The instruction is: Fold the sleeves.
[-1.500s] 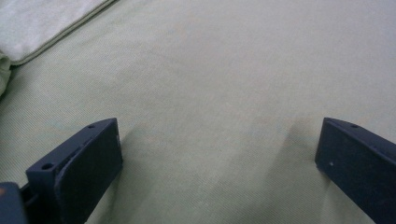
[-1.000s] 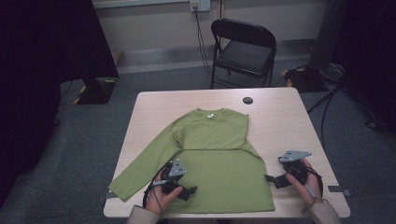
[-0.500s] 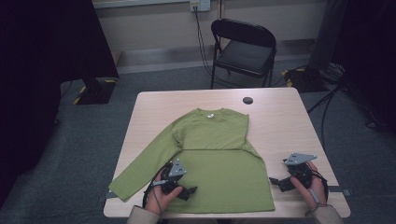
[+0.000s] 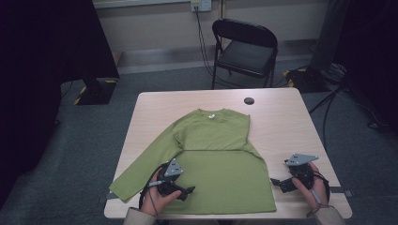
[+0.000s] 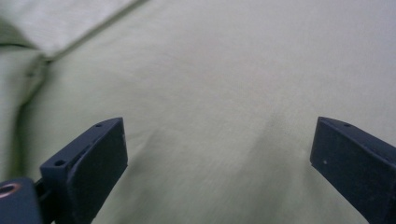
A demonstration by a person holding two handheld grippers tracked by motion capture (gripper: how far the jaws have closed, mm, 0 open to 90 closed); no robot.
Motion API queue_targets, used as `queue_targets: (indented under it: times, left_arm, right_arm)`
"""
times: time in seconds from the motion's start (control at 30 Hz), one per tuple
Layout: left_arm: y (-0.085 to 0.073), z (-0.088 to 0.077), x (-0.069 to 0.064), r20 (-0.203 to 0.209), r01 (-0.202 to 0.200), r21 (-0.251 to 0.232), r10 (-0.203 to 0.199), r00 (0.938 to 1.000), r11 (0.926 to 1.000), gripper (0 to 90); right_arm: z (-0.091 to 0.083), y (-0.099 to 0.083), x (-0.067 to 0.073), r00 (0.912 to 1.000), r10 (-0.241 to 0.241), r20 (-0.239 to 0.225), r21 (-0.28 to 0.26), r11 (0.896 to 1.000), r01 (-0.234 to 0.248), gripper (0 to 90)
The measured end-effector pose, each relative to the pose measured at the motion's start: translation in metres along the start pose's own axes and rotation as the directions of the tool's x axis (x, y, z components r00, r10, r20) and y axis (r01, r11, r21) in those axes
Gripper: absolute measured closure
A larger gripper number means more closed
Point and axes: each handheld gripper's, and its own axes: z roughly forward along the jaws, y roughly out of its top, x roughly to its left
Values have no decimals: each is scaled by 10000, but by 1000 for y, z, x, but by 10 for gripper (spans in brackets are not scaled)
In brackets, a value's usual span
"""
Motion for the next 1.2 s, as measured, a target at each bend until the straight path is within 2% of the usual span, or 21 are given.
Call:
queue_targets:
  times: [0.03,0.1,0.17,0.23,0.3,0.53,0.67,0.8,1.0,1.13,1.2]
  left_arm:
    - [-1,-4,2,-43,11,46,-11,10000,10000,24]
    - [-5,-11,7,-375,103,-32,-105,9992,9999,31]
    - [-11,-19,14,-401,428,-137,-433,9983,9990,35]
    - [-15,-25,19,-443,562,-60,-564,9974,9984,41]
    - [-20,-31,24,-595,612,-43,-613,9963,9981,72]
    - [-38,-47,38,-883,927,-32,-927,9918,9957,50]
    - [-46,-56,46,-1193,1058,-70,-1059,9872,9944,57]
    - [-55,-67,53,-1407,1258,-90,-1258,9820,9920,63]
    - [-71,-83,62,-1822,1595,-91,-1585,9704,9872,84]
    - [-81,-94,70,-2096,1895,-50,-1863,9599,9819,100]
    - [-83,-96,72,-2170,1906,-34,-1867,9581,9817,104]
  right_arm:
    - [0,0,0,10000,1,0,0,10000,-1,0]
    - [0,0,0,10000,1,1,1,10000,-1,0]
    - [0,0,0,10000,1,0,0,10000,-1,0]
    - [0,0,0,10000,2,0,-2,10000,-2,0]
    - [0,0,0,10000,-1,0,-3,10000,1,0]
    - [0,0,0,10000,1,-2,-1,10000,-1,0]
    - [0,0,0,10000,0,-2,-2,10000,0,0]
    - [0,0,0,10000,1,-2,-2,10000,-1,0]
    - [0,0,0,10000,1,0,-2,10000,-1,0]
    - [0,0,0,10000,1,-1,-3,10000,-1,0]
    - [0,0,0,10000,1,-2,-4,10000,-1,0]
